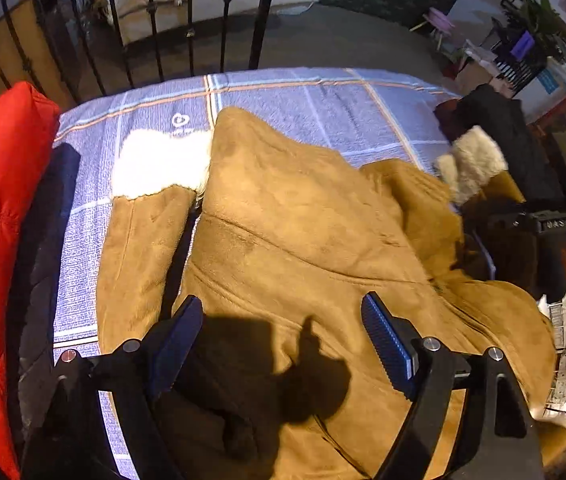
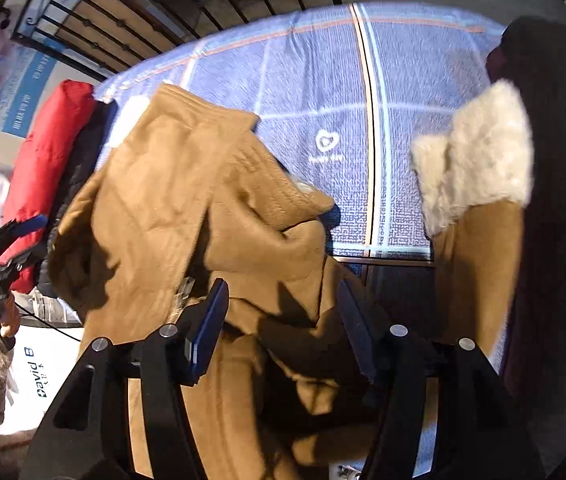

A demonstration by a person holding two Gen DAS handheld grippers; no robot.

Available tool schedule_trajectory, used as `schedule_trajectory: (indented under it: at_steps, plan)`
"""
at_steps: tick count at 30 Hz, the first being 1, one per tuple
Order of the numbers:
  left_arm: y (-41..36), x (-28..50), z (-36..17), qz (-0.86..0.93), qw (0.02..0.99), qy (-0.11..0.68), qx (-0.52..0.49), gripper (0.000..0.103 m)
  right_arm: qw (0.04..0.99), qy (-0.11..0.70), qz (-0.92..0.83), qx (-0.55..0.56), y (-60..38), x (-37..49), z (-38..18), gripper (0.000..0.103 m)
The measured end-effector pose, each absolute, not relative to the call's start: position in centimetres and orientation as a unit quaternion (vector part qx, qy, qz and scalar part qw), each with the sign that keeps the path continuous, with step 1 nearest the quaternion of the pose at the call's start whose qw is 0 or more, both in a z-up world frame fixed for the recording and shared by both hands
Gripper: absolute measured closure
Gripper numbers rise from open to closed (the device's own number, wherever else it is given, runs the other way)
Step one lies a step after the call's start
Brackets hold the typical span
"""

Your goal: Fold large clothes

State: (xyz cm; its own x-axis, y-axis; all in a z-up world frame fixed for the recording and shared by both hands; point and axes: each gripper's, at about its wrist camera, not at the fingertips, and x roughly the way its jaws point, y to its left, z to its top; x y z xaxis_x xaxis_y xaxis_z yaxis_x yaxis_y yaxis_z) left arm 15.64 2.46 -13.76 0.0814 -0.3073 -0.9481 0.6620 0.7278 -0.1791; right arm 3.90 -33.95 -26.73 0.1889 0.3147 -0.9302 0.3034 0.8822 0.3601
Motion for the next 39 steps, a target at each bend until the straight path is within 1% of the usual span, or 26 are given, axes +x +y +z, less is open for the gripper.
schedule_trajectory:
  at_steps: [3,4,5,6,7,10,11,13,14,15,16,18,19,23,25,27,29,30,31,32,33,34,35,36,39]
  plan:
    - [1.7,17.9,-17.7,-0.287,0.718,0.599,0.207,0.023,0.704,0.668,0.0,0.242,-33.4,4.1,-30.8,0.046]
    - [1.8,18.6,-18.9,-0.28,0.708,0.613,0.214,0.022,0.701,0.674,-0.004,0.232,-33.2,4.0,-31.7,0.044]
    - [2.0,19.0,-19.8,-0.286,0.694,0.628,0.207,0.021,0.709,0.669,-0.003,0.222,-32.9,3.7,-32.4,0.041]
    - [2.4,19.2,-20.5,-0.287,0.685,0.637,0.206,0.019,0.716,0.664,0.0,0.215,-32.5,3.6,-32.7,0.033]
    - [2.4,19.1,-21.3,-0.285,0.679,0.642,0.215,0.019,0.722,0.661,0.001,0.202,-32.0,3.4,-33.0,0.031]
    - [1.1,17.5,-23.1,-0.314,0.648,0.646,0.254,0.02,0.727,0.665,-0.006,0.17,-30.5,3.3,-33.5,0.034]
    - [0.4,16.5,-23.5,-0.32,0.642,0.639,0.278,0.022,0.729,0.665,-0.01,0.162,-30.2,3.2,-33.3,0.042]
    - [-0.4,15.1,-23.4,-0.321,0.644,0.622,0.309,0.039,0.734,0.657,-0.009,0.172,-30.0,2.6,-32.7,0.068]
    - [-0.5,14.7,-23.1,-0.32,0.646,0.619,0.31,0.043,0.737,0.651,-0.008,0.181,-30.0,2.1,-32.1,0.072]
    - [-0.4,14.4,-22.6,-0.32,0.651,0.615,0.308,0.054,0.746,0.639,-0.003,0.188,-30.0,1.2,-31.0,0.077]
    - [0.0,14.1,-21.8,-0.32,0.658,0.609,0.306,0.068,0.754,0.628,-0.001,0.194,-29.8,0.6,-30.0,0.081]
    - [1.1,13.7,-19.1,-0.329,0.676,0.596,0.283,0.081,0.776,0.599,-0.01,0.195,-29.2,-1.4,-26.9,0.084]
    - [1.9,13.4,-17.3,-0.334,0.687,0.587,0.267,0.084,0.786,0.587,-0.017,0.192,-28.8,-2.1,-25.5,0.084]
    - [5.2,12.5,-8.1,-0.332,0.753,0.531,0.203,0.086,0.84,0.508,-0.036,0.185,-28.0,-5.4,-17.6,0.085]
    - [6.8,12.7,-2.9,-0.328,0.783,0.503,0.163,0.086,0.867,0.461,-0.047,0.181,-28.2,-6.0,-12.7,0.085]
    - [7.1,13.3,1.4,-0.326,0.812,0.464,0.139,0.086,0.893,0.417,-0.051,0.162,-28.8,-5.3,-7.8,0.085]
    - [5.7,13.9,4.8,-0.313,0.843,0.417,0.132,0.086,0.913,0.375,-0.052,0.151,-29.5,-4.3,-4.6,0.085]
    - [4.5,14.8,6.0,-0.3,0.86,0.392,0.129,0.085,0.92,0.363,-0.05,0.14,-29.8,-3.2,-3.3,0.084]
    - [4.0,15.8,6.5,-0.284,0.872,0.378,0.124,0.077,0.925,0.353,-0.057,0.131,-30.4,-2.0,-2.6,0.079]
    - [3.3,17.1,6.4,-0.268,0.881,0.373,0.115,0.068,0.928,0.339,-0.072,0.135,-31.1,-1.0,-2.3,0.076]
    - [2.5,18.3,6.0,-0.254,0.886,0.373,0.104,0.042,0.929,0.328,-0.088,0.145,-31.5,-0.4,-2.4,0.065]
    - [2.1,19.5,5.6,-0.249,0.888,0.376,0.086,0.022,0.927,0.324,-0.111,0.154,-32.1,0.5,-2.8,0.032]
    - [1.7,20.5,4.8,-0.258,0.884,0.385,0.059,0.014,0.921,0.326,-0.138,0.163,-32.6,1.2,-3.5,0.019]
    - [1.5,21.6,3.8,-0.265,0.878,0.398,0.039,0.005,0.918,0.327,-0.147,0.172,-33.0,1.5,-4.2,0.014]
    - [1.0,21.9,0.5,-0.228,0.872,0.43,0.059,0.006,0.899,0.35,-0.147,0.219,-33.5,0.9,-7.6,0.014]
